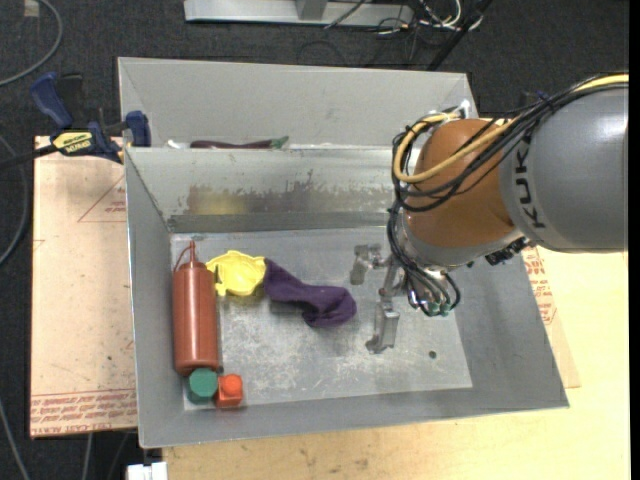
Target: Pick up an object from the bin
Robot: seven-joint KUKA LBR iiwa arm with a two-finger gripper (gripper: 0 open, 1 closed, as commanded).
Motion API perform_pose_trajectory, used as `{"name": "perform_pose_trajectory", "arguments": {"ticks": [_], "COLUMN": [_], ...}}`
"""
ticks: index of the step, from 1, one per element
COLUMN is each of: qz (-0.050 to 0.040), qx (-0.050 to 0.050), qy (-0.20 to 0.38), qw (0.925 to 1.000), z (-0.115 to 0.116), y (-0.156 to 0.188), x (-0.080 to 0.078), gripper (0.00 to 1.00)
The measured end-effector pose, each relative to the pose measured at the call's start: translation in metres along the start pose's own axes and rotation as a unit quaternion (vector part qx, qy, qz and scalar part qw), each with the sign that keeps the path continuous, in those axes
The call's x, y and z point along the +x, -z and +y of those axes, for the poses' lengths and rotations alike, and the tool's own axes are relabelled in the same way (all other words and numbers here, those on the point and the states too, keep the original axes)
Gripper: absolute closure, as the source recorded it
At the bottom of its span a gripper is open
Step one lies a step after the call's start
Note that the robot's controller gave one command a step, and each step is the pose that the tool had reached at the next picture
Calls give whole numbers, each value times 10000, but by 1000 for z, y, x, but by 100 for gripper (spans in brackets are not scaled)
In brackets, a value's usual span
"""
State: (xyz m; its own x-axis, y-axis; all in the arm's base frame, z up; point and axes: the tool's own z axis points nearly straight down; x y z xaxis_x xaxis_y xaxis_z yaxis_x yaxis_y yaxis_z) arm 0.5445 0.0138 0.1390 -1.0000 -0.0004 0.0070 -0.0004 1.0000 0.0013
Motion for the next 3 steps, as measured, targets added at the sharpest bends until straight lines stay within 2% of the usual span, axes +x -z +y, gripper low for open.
{"name": "perform_pose_trajectory", "arguments": {"ticks": [1, 2, 3], "qz": [-37, -72, -42], "qx": [0, 2, -8], "qy": [-1, -342, -757], "qw": [10000, 9994, 9971], "z": [0, 8, 41], "y": [4, -13, -58], "x": [-2, -1, 17], "gripper": [0, 0, 0]}}
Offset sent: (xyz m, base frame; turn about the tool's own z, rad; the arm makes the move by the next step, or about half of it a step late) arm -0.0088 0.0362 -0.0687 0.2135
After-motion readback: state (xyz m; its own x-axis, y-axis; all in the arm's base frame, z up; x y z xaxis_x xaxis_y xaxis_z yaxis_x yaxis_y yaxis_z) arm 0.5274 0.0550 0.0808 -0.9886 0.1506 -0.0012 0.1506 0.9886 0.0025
